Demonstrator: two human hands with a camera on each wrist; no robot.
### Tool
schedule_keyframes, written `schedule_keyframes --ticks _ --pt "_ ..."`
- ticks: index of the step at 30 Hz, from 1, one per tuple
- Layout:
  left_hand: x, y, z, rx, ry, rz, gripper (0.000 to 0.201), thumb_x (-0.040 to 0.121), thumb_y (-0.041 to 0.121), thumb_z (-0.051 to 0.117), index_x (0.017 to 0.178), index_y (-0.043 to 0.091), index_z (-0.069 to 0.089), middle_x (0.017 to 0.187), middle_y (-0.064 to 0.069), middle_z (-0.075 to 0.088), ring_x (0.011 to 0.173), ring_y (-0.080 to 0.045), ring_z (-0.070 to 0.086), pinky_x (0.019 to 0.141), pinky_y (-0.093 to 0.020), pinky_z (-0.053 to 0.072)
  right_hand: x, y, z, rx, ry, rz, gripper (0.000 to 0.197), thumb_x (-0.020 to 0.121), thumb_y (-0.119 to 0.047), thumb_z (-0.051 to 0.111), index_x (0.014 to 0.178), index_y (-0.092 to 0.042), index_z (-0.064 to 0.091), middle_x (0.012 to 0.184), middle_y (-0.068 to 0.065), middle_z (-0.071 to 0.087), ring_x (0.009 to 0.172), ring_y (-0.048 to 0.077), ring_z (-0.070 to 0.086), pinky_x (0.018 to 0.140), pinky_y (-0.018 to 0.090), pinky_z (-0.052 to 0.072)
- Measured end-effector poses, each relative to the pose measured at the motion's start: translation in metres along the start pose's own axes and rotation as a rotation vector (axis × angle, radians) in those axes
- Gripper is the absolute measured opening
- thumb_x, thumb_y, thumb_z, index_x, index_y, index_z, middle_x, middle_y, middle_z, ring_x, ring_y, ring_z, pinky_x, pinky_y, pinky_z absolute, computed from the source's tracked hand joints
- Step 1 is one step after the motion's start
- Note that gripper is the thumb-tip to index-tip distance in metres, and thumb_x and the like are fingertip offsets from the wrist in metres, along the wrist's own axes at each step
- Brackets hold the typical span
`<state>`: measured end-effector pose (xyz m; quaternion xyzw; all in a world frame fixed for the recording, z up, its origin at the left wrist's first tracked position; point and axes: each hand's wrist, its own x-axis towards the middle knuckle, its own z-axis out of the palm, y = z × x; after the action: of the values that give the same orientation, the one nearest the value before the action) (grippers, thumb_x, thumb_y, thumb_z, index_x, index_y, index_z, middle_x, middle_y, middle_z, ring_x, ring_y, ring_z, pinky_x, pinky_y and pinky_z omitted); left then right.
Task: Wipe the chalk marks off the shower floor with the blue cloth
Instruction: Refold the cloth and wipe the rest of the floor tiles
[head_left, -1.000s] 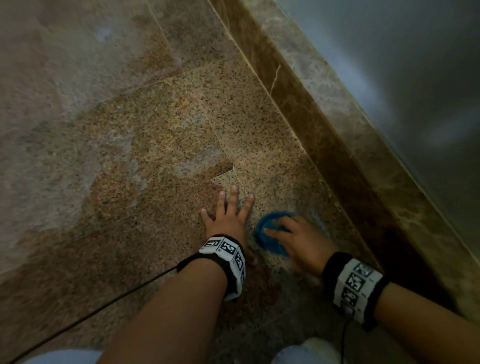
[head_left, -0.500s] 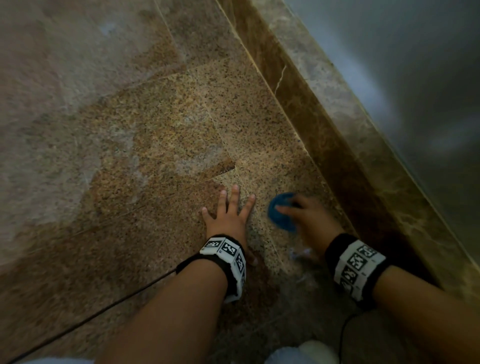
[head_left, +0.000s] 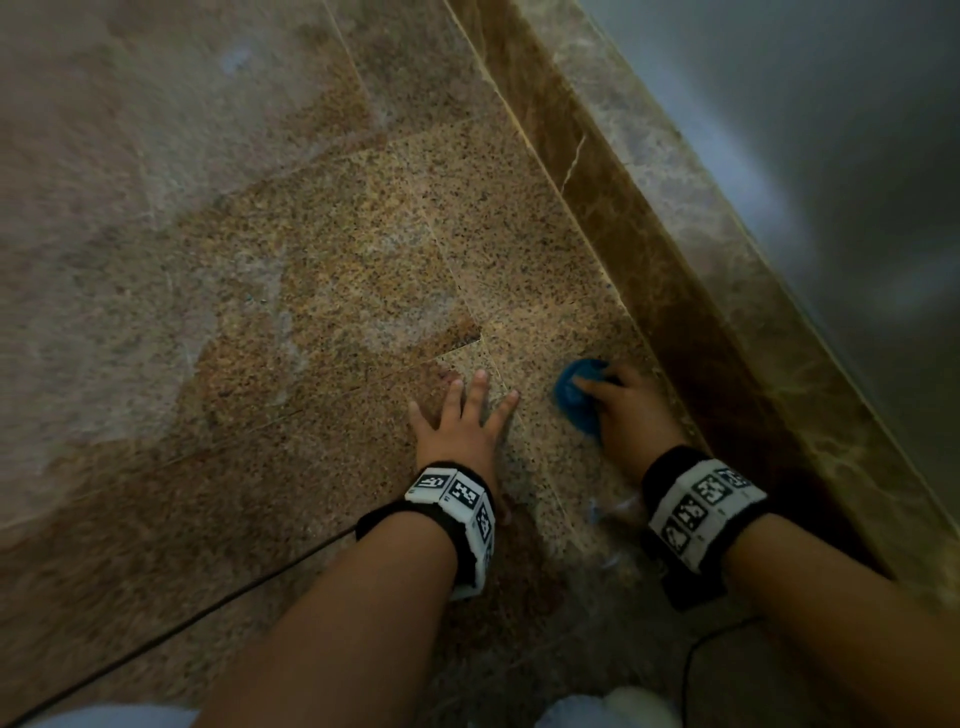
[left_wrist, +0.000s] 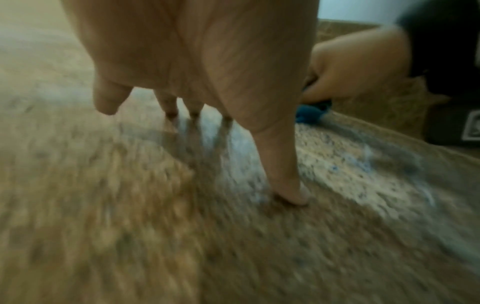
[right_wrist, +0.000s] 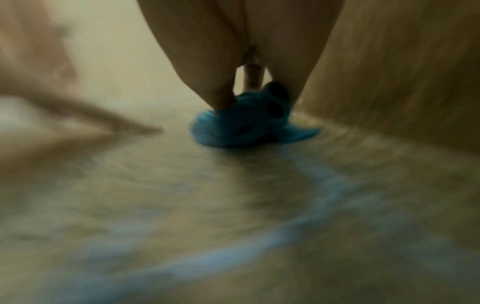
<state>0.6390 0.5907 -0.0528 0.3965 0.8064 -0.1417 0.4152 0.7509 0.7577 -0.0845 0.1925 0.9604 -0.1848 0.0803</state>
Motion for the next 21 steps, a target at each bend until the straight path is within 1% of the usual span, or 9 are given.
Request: schedule_keyframes --ticks 2,4,6,8,10,12,15,18,21 --pt "0.002 0.000 0.002 -0.061 -0.005 -0.004 0.137 0.066 0.054 0.081 0.147 0.032 -0.027 0.153 0.000 -0.037 0.145 -0.028 -0.024 0.111 -0.067 0.006 -0.008 -0.016 0.009 -0.116 -0.088 0.033 0.050 0.089 -0.008 0.051 0.137 -0.022 0.043 0.136 0.014 0.038 0.122 0.036 0.039 0.100 0.042 0.037" --pt "0.002 0.001 0.004 -0.082 -0.005 -0.009 0.137 0.068 0.051 0.082 0.147 0.030 -0.028 0.153 0.001 -0.038 0.145 -0.027 -0.024 0.112 -0.066 0.007 -0.022 -0.038 0.008 -0.187 -0.141 -0.057 0.062 0.090 -0.007 0.052 0.145 -0.024 0.031 0.147 0.011 0.027 0.127 0.038 0.030 0.105 0.041 0.034" --pt "0.002 0.001 0.003 -0.094 -0.002 -0.009 0.135 0.070 0.046 0.082 0.147 0.030 -0.028 0.153 0.001 -0.037 0.145 -0.027 -0.025 0.112 -0.066 0.007 -0.022 -0.039 0.006 -0.167 -0.142 -0.171 0.066 0.076 -0.007 0.073 0.135 -0.024 0.049 0.136 0.016 0.045 0.114 0.040 0.048 0.093 0.040 0.046" --pt "0.002 0.001 0.003 -0.098 -0.005 -0.007 0.135 0.071 0.045 0.082 0.148 0.030 -0.027 0.153 0.001 -0.037 0.145 -0.027 -0.025 0.112 -0.067 0.006 -0.007 -0.023 0.004 -0.160 0.005 -0.240 0.066 0.053 -0.003 0.087 0.113 -0.021 0.068 0.114 0.017 0.062 0.091 0.040 0.062 0.075 0.040 0.055" --pt "0.002 0.000 0.002 -0.100 -0.016 -0.003 0.136 0.068 0.048 0.082 0.147 0.030 -0.027 0.153 0.001 -0.038 0.145 -0.027 -0.025 0.112 -0.067 0.006 0.014 -0.010 -0.003 -0.089 0.015 -0.198 0.059 0.067 0.005 0.076 0.120 -0.017 0.064 0.125 0.020 0.055 0.106 0.045 0.056 0.088 0.045 0.050" --pt "0.002 0.000 0.000 -0.111 -0.026 0.002 0.137 0.067 0.048 0.083 0.147 0.032 -0.028 0.152 0.002 -0.039 0.144 -0.027 -0.026 0.112 -0.067 0.006 0.029 -0.009 -0.005 -0.055 -0.016 -0.059 0.049 0.087 -0.001 0.058 0.133 -0.018 0.053 0.139 0.016 0.042 0.125 0.038 0.042 0.103 0.041 0.038" --pt "0.003 -0.001 0.000 -0.122 -0.029 0.007 0.138 0.067 0.048 0.083 0.146 0.032 -0.029 0.151 0.003 -0.040 0.144 -0.027 -0.027 0.112 -0.068 0.004 0.026 -0.021 0.000 -0.103 -0.012 0.003 0.047 0.097 -0.021 0.043 0.143 -0.018 0.036 0.150 0.013 0.025 0.134 0.034 0.029 0.109 0.041 0.032" --pt "0.003 0.000 0.003 -0.114 -0.017 0.008 0.138 0.067 0.049 0.083 0.147 0.030 -0.028 0.151 0.003 -0.041 0.144 -0.027 -0.028 0.111 -0.068 0.003 0.006 -0.032 0.004 -0.133 -0.081 -0.094 0.057 0.099 -0.023 0.038 0.150 -0.025 0.012 0.157 0.009 0.007 0.139 0.033 0.017 0.112 0.041 0.026" --pt "0.003 0.000 0.003 -0.110 -0.018 0.008 0.138 0.066 0.050 0.083 0.148 0.029 -0.027 0.151 0.003 -0.041 0.143 -0.027 -0.028 0.112 -0.069 0.003 0.012 -0.022 -0.005 -0.175 -0.111 -0.268 0.061 0.089 -0.014 0.060 0.144 -0.020 0.035 0.151 0.014 0.029 0.129 0.039 0.038 0.101 0.048 0.042"
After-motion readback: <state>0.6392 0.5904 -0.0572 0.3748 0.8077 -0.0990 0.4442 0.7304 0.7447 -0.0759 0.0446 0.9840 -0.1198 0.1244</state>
